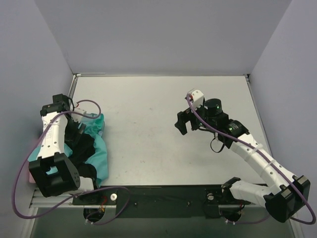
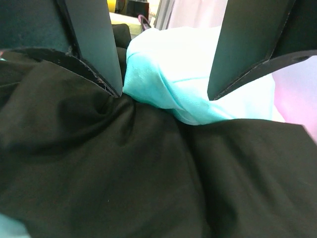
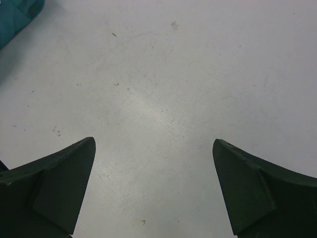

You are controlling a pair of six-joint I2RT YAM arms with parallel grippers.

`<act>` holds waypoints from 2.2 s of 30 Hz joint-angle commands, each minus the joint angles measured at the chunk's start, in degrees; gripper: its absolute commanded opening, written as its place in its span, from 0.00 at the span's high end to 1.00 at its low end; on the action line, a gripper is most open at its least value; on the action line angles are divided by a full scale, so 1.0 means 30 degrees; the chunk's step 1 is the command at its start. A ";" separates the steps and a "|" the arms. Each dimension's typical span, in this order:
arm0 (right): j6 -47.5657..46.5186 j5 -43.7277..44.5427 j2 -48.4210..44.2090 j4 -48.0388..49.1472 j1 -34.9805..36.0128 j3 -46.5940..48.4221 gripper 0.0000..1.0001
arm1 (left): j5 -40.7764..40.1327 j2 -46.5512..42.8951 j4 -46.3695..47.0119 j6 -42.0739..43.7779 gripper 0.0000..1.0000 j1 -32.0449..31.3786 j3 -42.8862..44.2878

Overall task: Fold and stack the t-shirts
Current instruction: Grab crumpled tshirt from bin with the left arm, then move the tshirt to the center of the board

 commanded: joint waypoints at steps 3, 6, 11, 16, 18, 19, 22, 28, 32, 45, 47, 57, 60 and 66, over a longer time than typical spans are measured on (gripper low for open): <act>-0.1570 -0.0544 0.0473 -0.0604 0.0439 0.0981 0.00 | -0.1158 0.0896 0.1982 -0.0249 0.23 0.0163 -0.0254; -0.1718 -0.0661 0.0443 -0.0165 0.0469 0.0513 0.00 | 0.1475 0.1394 0.3278 -0.0627 0.25 0.0017 0.0888; -0.1660 -0.0809 0.0561 -0.0428 0.0762 0.0717 0.00 | 0.1339 0.3062 0.4945 -0.1070 0.25 -0.0012 0.2853; -0.1368 -0.0223 0.0590 -0.0223 0.1113 0.0453 0.00 | -0.0096 0.4793 0.5711 -0.0457 0.25 -0.0012 0.3060; -0.1075 -0.0076 0.0590 0.0069 0.1201 0.0278 0.00 | -0.0739 0.5466 0.6121 0.0157 0.25 -0.0012 0.2884; -0.1016 -0.0018 0.0677 0.0215 0.1230 0.0219 0.00 | -0.0889 0.5933 0.6035 0.0364 0.26 -0.0012 0.2942; -0.0927 -0.0017 0.1058 0.0130 0.1435 0.0510 0.00 | -0.2469 0.6785 0.6033 0.0921 0.37 0.0017 0.3322; -0.1599 -0.0017 0.1585 -0.0281 0.1553 0.1185 0.00 | -0.2941 0.5911 0.5859 0.1477 0.99 -0.0012 0.3996; -0.1981 -0.0017 0.1703 -0.0165 0.1553 0.1536 0.00 | -0.4403 0.4944 0.7668 0.3118 1.00 0.0046 0.2976; -0.0696 -0.0135 0.1293 0.0217 0.1641 0.4640 0.00 | 1.0056 0.3214 0.3567 -0.4252 1.00 -0.0715 1.9740; -0.0227 -0.0076 0.1177 0.0216 0.1641 0.5285 0.00 | 1.1557 0.2629 0.5871 -0.5572 1.00 -0.0949 2.1128; 0.2117 0.0803 0.0298 0.0276 0.1232 0.7073 0.00 | 1.5693 0.2009 1.0228 -1.2235 1.00 -0.7349 2.1840; 0.2558 0.0628 0.0093 -0.0455 0.0181 0.7191 0.00 | 1.4027 0.2596 0.9376 -1.0744 1.00 -1.0288 2.1693; 0.2419 0.0155 -0.0872 -0.2271 -0.2107 0.6314 0.00 | 1.2645 0.4060 0.8642 -0.8745 1.00 -1.4073 1.9735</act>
